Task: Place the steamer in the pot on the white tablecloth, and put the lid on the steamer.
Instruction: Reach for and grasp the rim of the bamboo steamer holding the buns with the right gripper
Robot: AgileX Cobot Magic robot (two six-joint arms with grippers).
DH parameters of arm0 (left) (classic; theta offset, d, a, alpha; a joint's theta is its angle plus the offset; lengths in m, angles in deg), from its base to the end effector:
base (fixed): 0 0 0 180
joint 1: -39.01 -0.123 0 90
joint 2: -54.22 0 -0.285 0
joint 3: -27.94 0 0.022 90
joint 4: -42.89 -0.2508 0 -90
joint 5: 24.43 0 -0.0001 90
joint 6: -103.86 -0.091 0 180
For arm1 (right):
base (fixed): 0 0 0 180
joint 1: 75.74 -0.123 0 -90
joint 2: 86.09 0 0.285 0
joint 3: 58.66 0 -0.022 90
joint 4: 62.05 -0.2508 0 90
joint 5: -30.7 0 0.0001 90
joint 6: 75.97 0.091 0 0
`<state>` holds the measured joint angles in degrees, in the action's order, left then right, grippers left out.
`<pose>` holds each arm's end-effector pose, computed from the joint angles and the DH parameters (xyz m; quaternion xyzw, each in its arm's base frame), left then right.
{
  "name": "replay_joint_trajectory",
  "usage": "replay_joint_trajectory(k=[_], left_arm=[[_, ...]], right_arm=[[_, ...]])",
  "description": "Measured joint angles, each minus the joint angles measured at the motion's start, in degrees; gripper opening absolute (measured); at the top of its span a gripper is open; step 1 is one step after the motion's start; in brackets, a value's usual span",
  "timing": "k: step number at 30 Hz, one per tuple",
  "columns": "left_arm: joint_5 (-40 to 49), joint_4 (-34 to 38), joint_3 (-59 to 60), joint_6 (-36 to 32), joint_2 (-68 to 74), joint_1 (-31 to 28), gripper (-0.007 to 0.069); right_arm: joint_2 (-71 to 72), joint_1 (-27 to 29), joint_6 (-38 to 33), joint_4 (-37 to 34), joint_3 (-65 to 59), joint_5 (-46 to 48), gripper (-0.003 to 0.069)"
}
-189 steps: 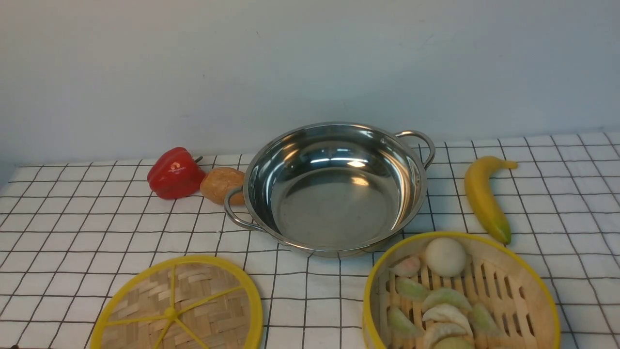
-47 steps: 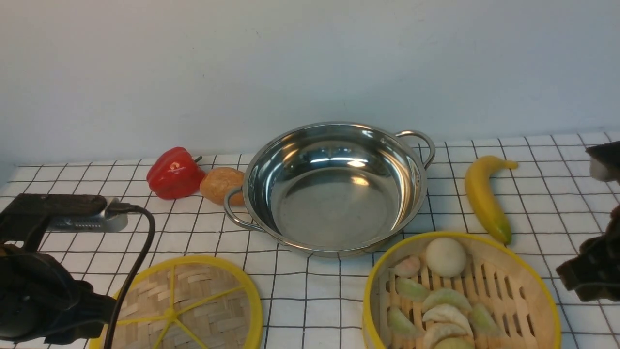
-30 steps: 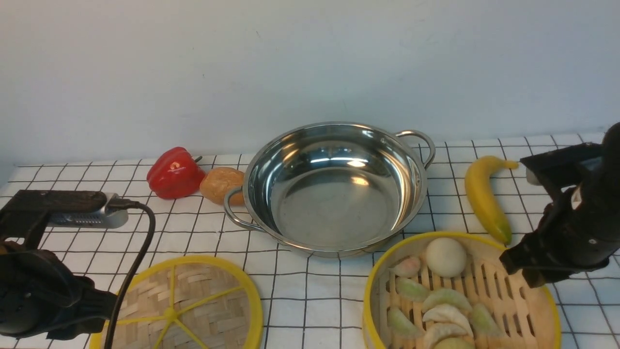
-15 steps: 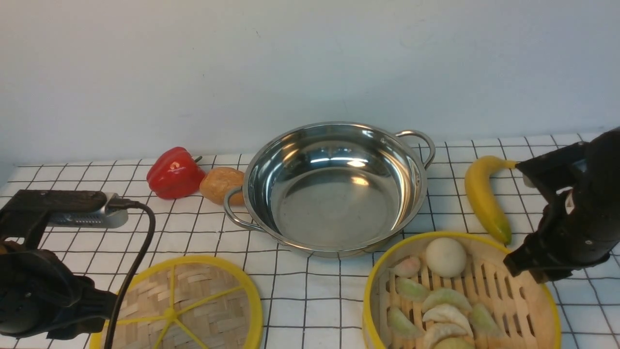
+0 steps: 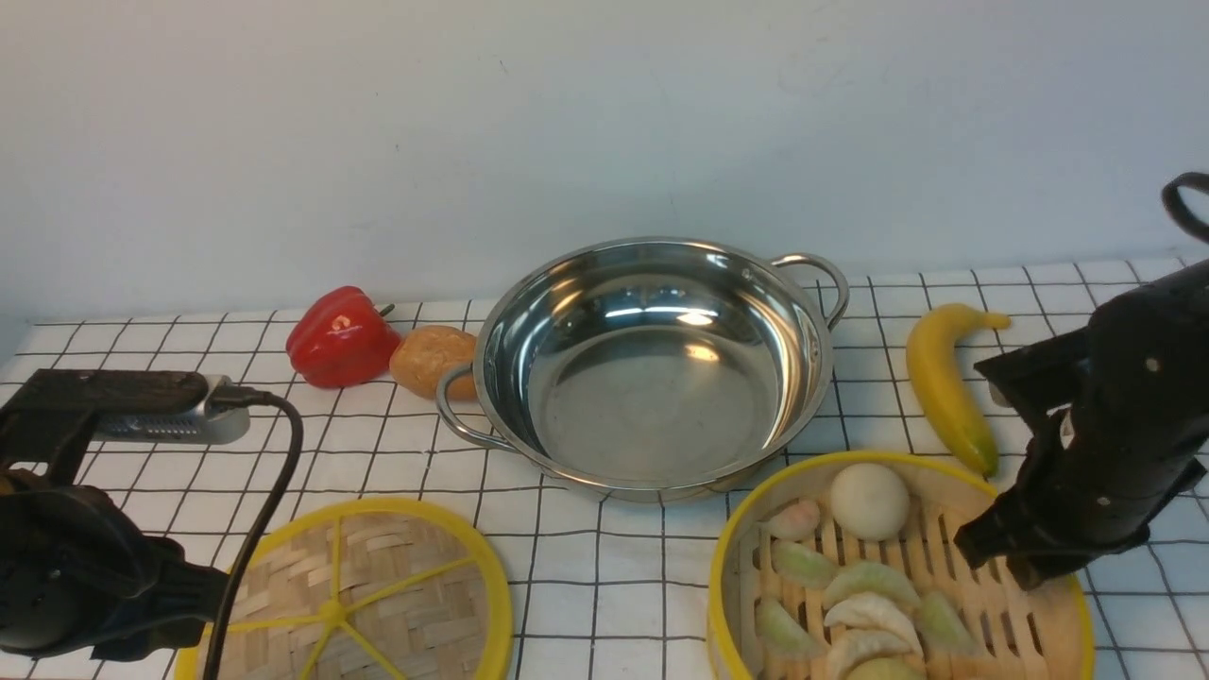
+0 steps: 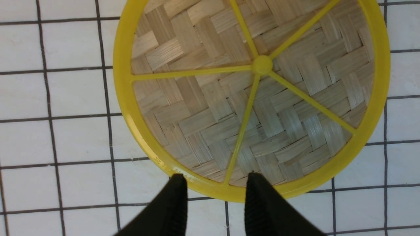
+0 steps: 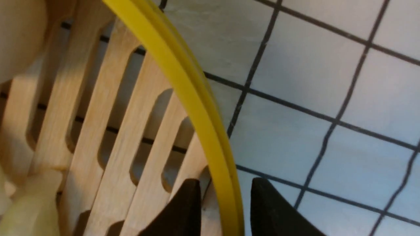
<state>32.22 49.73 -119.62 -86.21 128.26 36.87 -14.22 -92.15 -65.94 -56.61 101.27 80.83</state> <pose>0.1950 -0.0018 0.2604 0.0432 0.9868 -0.0382 0.1513 0.2917 0.0790 0.1653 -0.0854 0.9956 -0.0326 0.0226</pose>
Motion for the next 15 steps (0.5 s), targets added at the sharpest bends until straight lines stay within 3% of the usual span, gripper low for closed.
replay_joint_trajectory(k=[6, 12, 15], left_arm=[[0.0, 0.0, 0.0, -0.11, 0.0, 0.0, 0.0243], [0.0, 0.0, 0.0, -0.17, 0.0, 0.0, 0.0243], [0.0, 0.0, 0.0, -0.21, 0.0, 0.0, 0.0243]], right_arm=[[-0.57, -0.05, 0.0, -0.01, 0.0, -0.29, 0.019], [-0.57, -0.05, 0.0, 0.44, 0.0, 1.04, 0.0076], [-0.57, -0.05, 0.44, 1.22, 0.04, 1.77, 0.006]])
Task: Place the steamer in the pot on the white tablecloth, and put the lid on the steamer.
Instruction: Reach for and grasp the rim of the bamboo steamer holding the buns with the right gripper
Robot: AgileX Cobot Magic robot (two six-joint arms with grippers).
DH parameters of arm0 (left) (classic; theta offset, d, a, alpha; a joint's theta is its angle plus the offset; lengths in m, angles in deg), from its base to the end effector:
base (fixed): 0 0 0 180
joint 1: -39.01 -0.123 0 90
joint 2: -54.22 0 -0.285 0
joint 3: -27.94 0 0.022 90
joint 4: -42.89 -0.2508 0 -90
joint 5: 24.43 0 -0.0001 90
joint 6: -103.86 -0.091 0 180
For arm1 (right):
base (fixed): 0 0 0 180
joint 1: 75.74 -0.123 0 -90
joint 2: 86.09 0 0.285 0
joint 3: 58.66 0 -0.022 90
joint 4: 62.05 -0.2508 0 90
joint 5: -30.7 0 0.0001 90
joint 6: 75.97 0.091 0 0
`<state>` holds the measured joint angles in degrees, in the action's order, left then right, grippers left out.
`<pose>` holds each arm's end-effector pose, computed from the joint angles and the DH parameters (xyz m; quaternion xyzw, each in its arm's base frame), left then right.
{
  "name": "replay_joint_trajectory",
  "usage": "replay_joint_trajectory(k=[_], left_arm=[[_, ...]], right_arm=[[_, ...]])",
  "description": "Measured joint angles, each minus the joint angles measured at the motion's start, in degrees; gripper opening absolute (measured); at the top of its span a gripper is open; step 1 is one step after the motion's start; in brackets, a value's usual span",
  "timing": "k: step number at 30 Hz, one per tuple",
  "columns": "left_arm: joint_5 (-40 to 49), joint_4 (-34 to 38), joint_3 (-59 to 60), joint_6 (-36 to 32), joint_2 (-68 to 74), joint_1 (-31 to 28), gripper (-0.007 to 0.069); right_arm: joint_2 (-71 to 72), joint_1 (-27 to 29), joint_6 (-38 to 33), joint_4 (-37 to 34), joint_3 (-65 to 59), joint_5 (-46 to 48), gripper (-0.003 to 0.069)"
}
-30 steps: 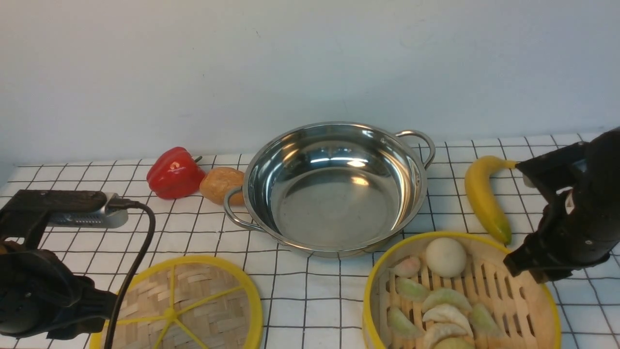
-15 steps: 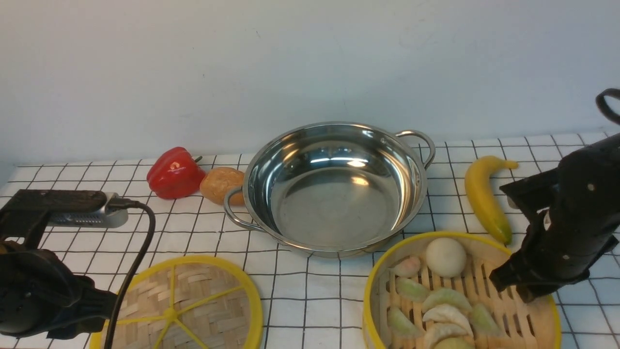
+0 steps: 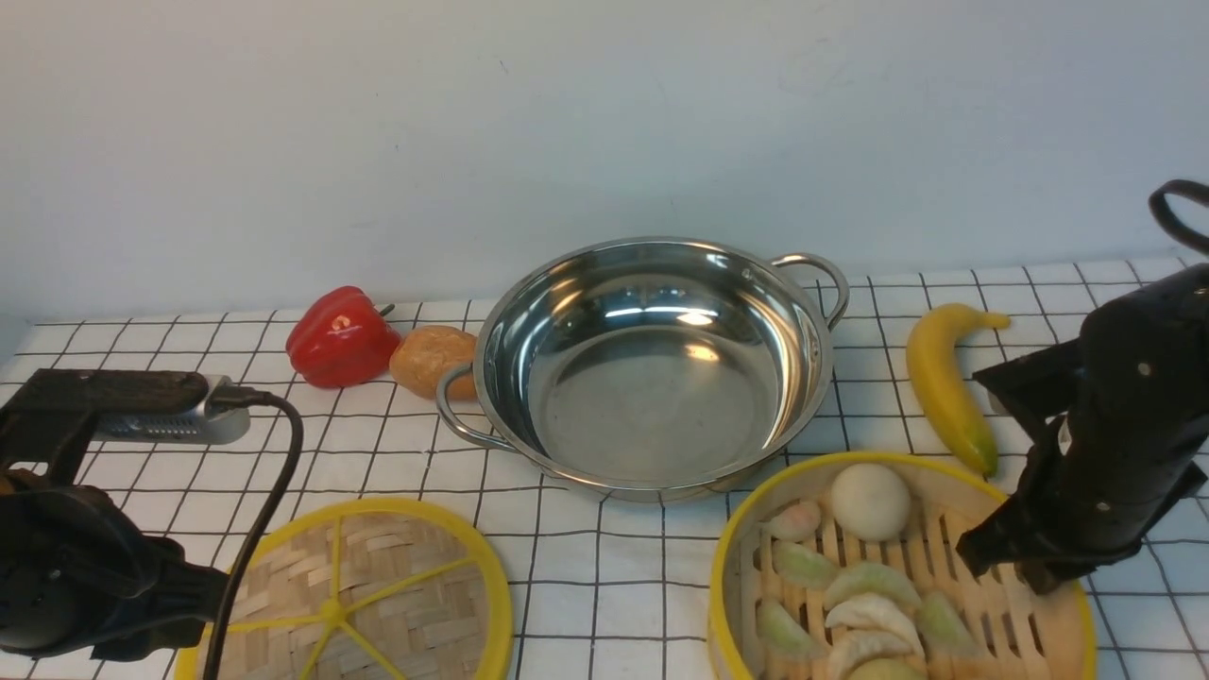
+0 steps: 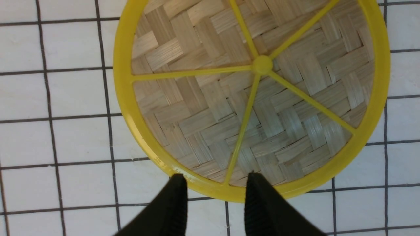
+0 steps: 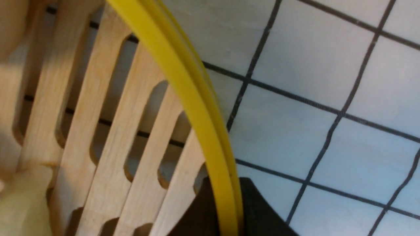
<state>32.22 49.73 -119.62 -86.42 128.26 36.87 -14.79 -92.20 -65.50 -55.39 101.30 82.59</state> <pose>0.1950 -0.0018 0.2604 0.0450 0.9867 -0.0379 0.1514 0.2900 0.0770 0.1626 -0.0882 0.9950 -0.0455 0.0053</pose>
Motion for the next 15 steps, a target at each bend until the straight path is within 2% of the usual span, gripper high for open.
replay_joint_trajectory(k=[8, 15], left_arm=[[-0.01, 0.0, 0.0, 0.0, 0.0, 0.0, 0.0243], [-0.01, 0.0, 0.0, 0.0, 0.0, 0.0, 0.0243]], right_arm=[[0.44, 1.23, -0.06, 1.8, 0.03, 3.15, 0.006], [4.26, 7.29, -1.9, 1.75, 0.03, 8.1, 0.0057]])
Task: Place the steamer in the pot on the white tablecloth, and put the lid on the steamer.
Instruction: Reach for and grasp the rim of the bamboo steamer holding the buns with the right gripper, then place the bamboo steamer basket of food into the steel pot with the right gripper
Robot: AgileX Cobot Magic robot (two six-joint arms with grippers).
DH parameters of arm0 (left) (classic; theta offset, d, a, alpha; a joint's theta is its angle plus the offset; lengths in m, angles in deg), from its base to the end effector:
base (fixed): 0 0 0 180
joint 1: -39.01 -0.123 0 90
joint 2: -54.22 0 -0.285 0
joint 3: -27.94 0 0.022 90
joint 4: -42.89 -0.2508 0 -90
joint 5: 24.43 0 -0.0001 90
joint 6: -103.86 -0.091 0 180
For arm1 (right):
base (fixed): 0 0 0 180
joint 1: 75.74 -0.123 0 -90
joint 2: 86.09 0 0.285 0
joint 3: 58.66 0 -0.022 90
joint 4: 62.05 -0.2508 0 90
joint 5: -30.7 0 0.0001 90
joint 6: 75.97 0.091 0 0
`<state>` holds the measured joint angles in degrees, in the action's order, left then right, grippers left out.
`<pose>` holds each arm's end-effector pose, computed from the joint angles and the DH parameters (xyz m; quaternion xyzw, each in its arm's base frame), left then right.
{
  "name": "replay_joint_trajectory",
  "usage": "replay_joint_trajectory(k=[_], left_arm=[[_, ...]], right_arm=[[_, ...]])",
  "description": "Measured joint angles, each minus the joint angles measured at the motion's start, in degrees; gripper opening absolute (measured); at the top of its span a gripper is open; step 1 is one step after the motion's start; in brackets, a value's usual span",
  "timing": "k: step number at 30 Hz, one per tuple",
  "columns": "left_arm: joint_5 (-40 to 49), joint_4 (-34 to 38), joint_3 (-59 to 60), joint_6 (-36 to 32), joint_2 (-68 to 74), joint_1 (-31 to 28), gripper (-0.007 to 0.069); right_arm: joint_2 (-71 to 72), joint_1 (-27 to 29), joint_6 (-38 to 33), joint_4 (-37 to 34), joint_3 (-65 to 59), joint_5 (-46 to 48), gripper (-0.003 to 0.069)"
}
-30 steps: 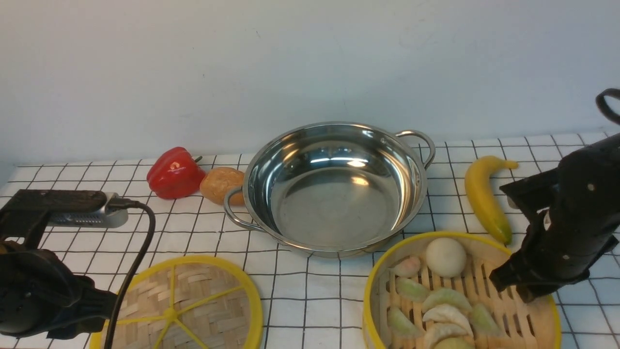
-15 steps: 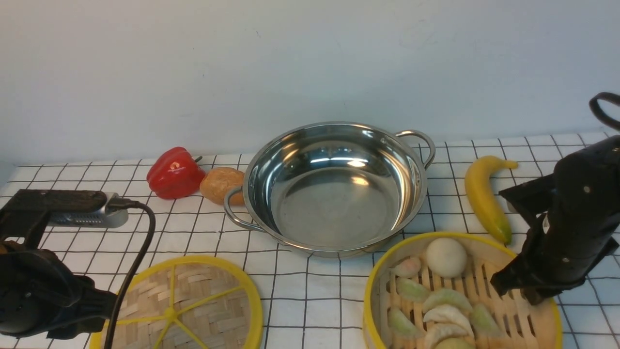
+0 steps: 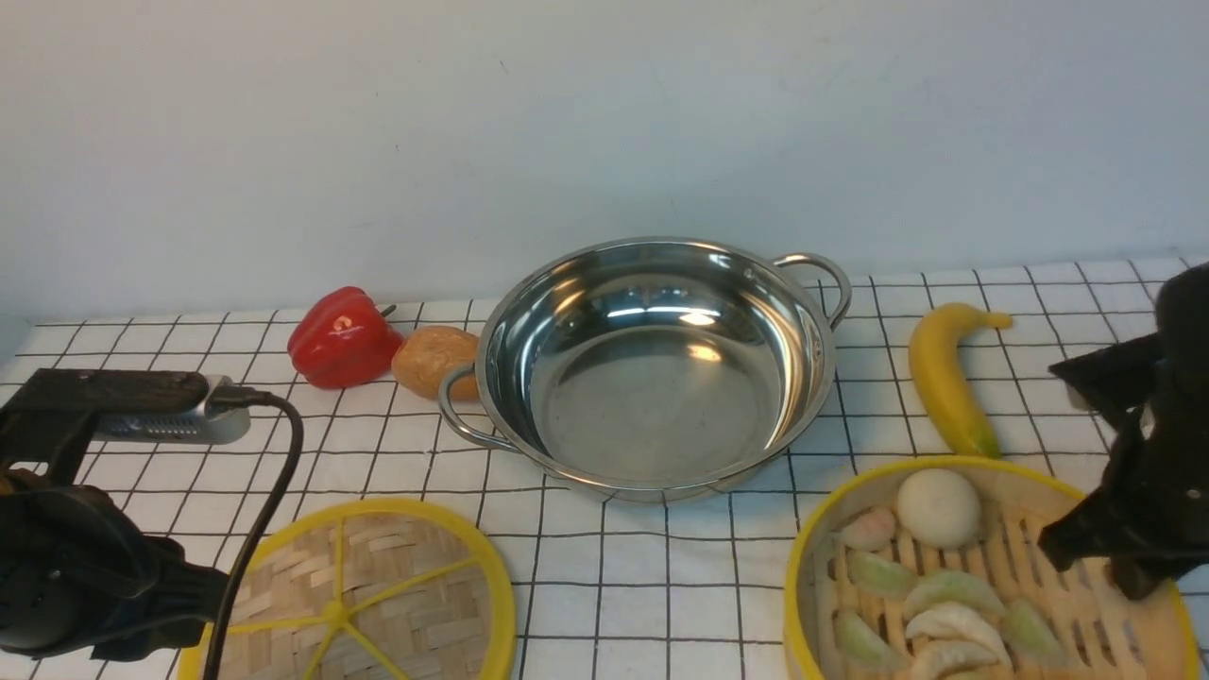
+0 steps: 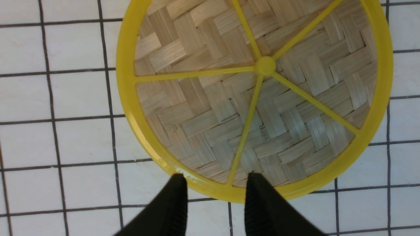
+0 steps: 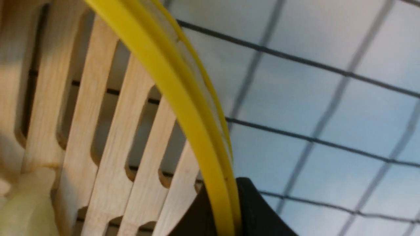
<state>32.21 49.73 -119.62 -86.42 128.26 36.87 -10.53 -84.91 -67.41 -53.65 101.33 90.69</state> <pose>0.1951 -0.0018 0.2604 0.0450 0.9867 -0.0379 0.1515 0.2819 0.0338 0.1852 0.0444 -0.9963 0.0672 0.0286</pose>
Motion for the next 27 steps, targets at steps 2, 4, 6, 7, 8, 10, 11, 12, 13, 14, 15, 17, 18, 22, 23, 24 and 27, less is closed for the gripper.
replay_joint_trajectory(k=[2, 4, 6, 7, 8, 10, 11, 12, 13, 14, 15, 17, 18, 22, 23, 24, 27], left_arm=[[0.0, 0.0, 0.0, 0.0, 0.0, 0.0, 0.0243], [0.0, 0.0, 0.0, 0.0, 0.0, 0.0, 0.0243], [0.0, 0.0, 0.0, 0.0, 0.0, 0.0, 0.0243], [0.0, 0.0, 0.0, 0.0, 0.0, 0.0, 0.0243], [0.0, 0.0, 0.0, 0.0, 0.0, 0.0, 0.0243], [0.0, 0.0, 0.0, 0.0, 0.0, 0.0, 0.0243], [0.0, 0.01, 0.0, 0.0, 0.0, 0.0, 0.0243], [0.0, 0.01, 0.0, 0.0, 0.0, 0.0, 0.0243], [0.0, 0.01, 0.0, 0.0, 0.0, 0.0, 0.0243], [-0.05, 0.01, 0.0, 0.0, 0.0, 0.0, 0.0243], [-0.05, 0.01, 0.0, 0.0, 0.0, 0.0, 0.0243], [-0.05, 0.01, 0.0, 0.0, 0.0, 0.0, 0.0243], [-0.05, 0.01, 0.0, 0.0, 0.0, 0.0, 0.0243], [-0.05, 0.01, 0.0, 0.0, 0.0, 0.0, 0.0243], [-0.05, 0.01, 0.0, 0.0, 0.0, 0.0, 0.0243], [-0.05, 0.01, 0.0, 0.0, 0.0, 0.0, 0.0243], [-0.38, 0.06, 0.0, 0.0, 0.0, 0.0, 0.0243]], right_arm=[[1.69, 1.74, -0.67, 0.11, -0.1, 1.16, 0.0057], [3.61, 3.53, -1.94, -0.11, -0.1, 1.76, 0.0057], [4.81, 4.52, -2.98, -1.18, -0.1, 1.95, 0.0057], [4.92, 4.62, -2.98, -1.34, -0.1, 1.96, 0.0057], [5.74, 5.19, -3.87, -2.94, -0.1, 2.17, 0.0057], [6.11, 5.38, -5.2, -5.04, -0.1, 2.48, 0.0057], [6.11, 5.38, -5.89, -6.01, -0.1, 2.69, 0.0057], [6.11, 5.38, -6.57, -6.98, -0.1, 2.88, 0.0057], [6.11, 5.38, -7.12, -7.81, -0.1, 3.15, 0.0057], [6.11, 5.38, -7.36, -8.4, -0.1, 3.36, 0.0057], [6.11, 5.38, -7.43, -8.4, 0.02, 3.44, 0.0057], [6.11, 5.38, -7.58, -9.01, 1.11, 5.05, 0.0057], [6.11, 5.38, -7.65, -9.01, 2.05, 6.27, 0.0057], [6.11, 5.38, -8.05, -9.01, 8.36, 10.43, 0.0057], [6.05, 5.38, -8.18, -9.15, 10.04, 10.62, 0.0057], [5.82, 5.38, -8.18, -9.28, 12.27, 10.65, 0.0057], [4.34, 5.38, -8.56, -11.49, 18.96, 10.65, 0.0057]])
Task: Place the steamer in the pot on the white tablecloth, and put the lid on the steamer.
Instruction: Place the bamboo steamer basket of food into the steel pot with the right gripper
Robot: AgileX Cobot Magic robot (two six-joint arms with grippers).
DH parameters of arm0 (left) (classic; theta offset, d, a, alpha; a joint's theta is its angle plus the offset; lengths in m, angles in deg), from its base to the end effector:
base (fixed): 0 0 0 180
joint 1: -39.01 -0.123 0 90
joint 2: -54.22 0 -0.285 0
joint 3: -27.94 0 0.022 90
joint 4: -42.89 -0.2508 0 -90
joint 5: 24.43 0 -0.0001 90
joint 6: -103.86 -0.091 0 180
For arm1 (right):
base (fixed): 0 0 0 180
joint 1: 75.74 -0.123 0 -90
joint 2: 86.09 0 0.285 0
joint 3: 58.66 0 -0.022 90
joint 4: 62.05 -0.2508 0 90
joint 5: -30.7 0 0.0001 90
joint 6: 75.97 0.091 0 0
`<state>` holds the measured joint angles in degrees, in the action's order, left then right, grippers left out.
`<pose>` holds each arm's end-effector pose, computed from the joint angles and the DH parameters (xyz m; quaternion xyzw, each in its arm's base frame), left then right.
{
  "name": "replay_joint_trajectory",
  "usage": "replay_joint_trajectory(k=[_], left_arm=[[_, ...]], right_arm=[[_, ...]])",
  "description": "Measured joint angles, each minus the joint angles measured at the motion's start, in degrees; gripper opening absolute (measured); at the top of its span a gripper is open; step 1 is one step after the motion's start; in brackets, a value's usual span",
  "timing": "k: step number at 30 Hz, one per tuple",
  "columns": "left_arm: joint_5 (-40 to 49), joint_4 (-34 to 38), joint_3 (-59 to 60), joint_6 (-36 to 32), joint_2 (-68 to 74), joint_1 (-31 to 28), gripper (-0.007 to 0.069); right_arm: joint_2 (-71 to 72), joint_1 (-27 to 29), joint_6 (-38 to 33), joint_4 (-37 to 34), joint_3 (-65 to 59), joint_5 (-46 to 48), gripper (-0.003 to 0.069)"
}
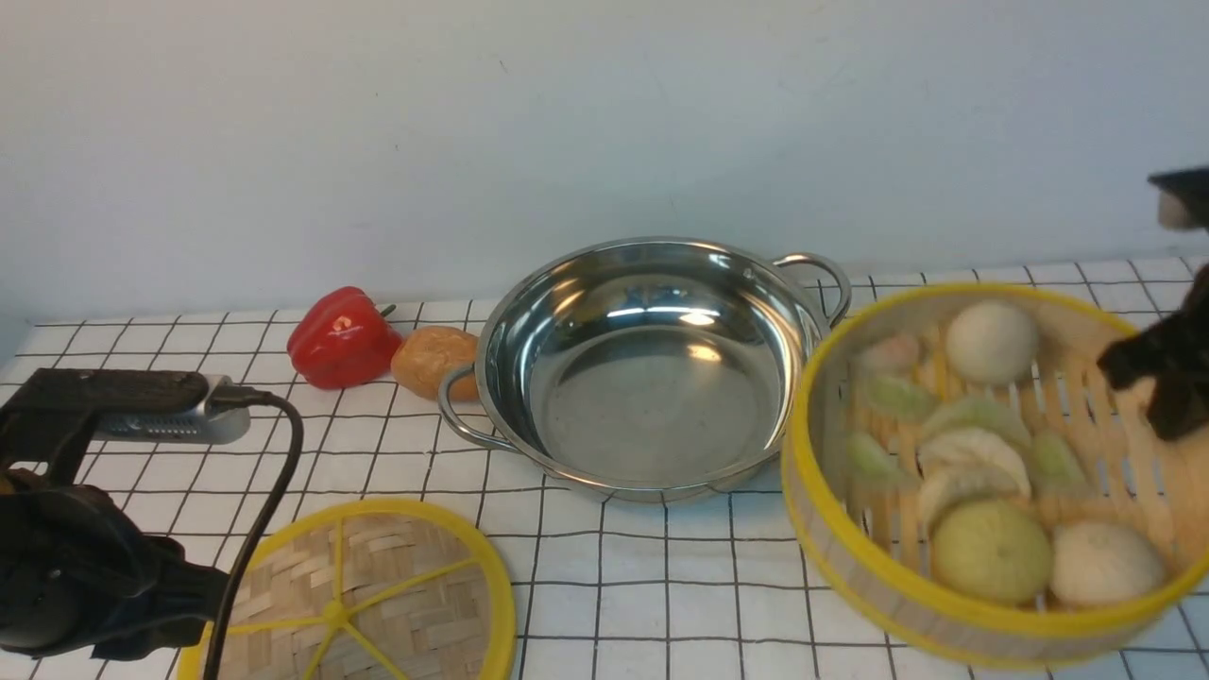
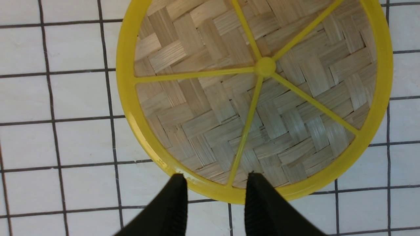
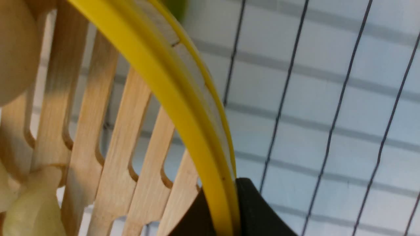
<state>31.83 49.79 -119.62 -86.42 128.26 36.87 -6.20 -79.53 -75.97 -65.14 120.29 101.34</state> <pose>0.1956 -0.0018 0.2606 0.0446 0.9862 -0.0380 0.1548 0.3123 0.0253 0.2867 -0.0259 0.9968 0.0284 0.0706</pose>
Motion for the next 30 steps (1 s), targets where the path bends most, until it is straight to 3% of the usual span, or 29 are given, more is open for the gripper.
replay_joint_trajectory(k=[8, 19, 30], left_arm=[[-1.22, 0.22, 0.0, 0.0, 0.0, 0.0, 0.0243], [-1.22, 4.69, 0.0, -2.44, 0.0, 0.0, 0.0243], [-0.74, 5.79, 0.0, -3.46, 0.0, 0.0, 0.0243]], right_arm=[[-9.69, -2.76, 0.0, -2.94, 14.61, 0.14, 0.0057], [-27.25, -13.58, 0.0, -3.53, 39.99, 0.5, 0.0057], [-42.15, -17.27, 0.39, -4.12, 57.83, 0.71, 0.0057]])
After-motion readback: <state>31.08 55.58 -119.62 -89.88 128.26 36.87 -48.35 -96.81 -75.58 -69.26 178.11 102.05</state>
